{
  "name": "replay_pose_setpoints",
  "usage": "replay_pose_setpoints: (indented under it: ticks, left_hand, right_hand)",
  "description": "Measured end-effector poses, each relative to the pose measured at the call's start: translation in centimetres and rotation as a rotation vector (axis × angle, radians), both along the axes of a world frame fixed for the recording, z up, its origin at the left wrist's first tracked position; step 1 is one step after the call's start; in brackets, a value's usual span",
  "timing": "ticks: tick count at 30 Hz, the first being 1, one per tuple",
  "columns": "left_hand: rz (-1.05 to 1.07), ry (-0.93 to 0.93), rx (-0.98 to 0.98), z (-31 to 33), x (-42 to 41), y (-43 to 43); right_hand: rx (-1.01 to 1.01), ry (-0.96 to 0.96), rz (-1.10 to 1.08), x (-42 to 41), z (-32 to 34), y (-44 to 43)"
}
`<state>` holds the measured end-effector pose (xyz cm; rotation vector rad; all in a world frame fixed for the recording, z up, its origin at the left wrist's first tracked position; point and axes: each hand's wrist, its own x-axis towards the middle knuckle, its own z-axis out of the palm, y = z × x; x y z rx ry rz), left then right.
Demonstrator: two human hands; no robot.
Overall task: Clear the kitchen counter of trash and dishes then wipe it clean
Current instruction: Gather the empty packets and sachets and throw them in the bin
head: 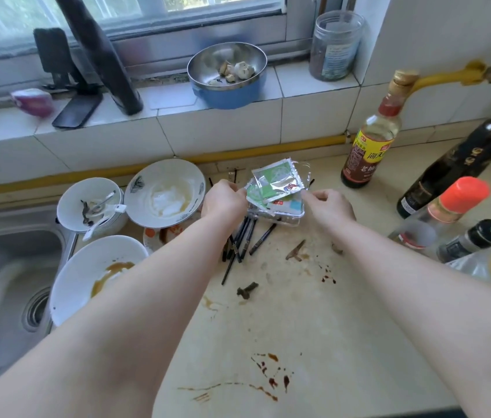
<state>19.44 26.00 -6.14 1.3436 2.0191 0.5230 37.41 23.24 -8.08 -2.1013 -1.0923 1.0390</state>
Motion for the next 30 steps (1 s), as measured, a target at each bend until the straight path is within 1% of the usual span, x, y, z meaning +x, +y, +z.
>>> replay_pose_setpoints:
  ticks: [3, 7, 11, 18, 24, 28, 30]
  left_hand:
    - [-0.051, 0.046, -0.059, -0.1, -0.3, 0.2]
    - [-0.151, 0.07, -0.127, -0.1, -0.3, 0.3]
    - [-0.161, 0.037, -0.143, -0.6, -0.1, 0.1]
    - [-0.047, -0.119, -0.03, -0.6, -0.7, -0.6]
    - [0.005, -0.194, -0.024, 1.0, -1.5, -1.6]
    - [0.031, -0.381, -0.071, 2.1, -2.8, -3.3]
    - [0.008, -0.446, -0.074, 2.4, -3.7, -4.2]
  right_hand:
    - [-0.051, 0.048, 0.032, -0.5, -0.2, 0.3]
    - [-0.073, 0.126, 0.001, -1.2, -0.5, 0.8]
    - [-0.1, 0.103, 0.024, -1.6, -1.0, 0.8]
    - [-0.026, 0.088, -0.125, -0.7, -0.8, 0.7]
    - [0.039, 0.093, -0.129, -1.8, 0.5, -0.4]
    - [0.058, 0.087, -0.124, -3.7, 1.2, -2.4]
    - [0.05, 0.058, -0.109, -4.6, 1.8, -3.7]
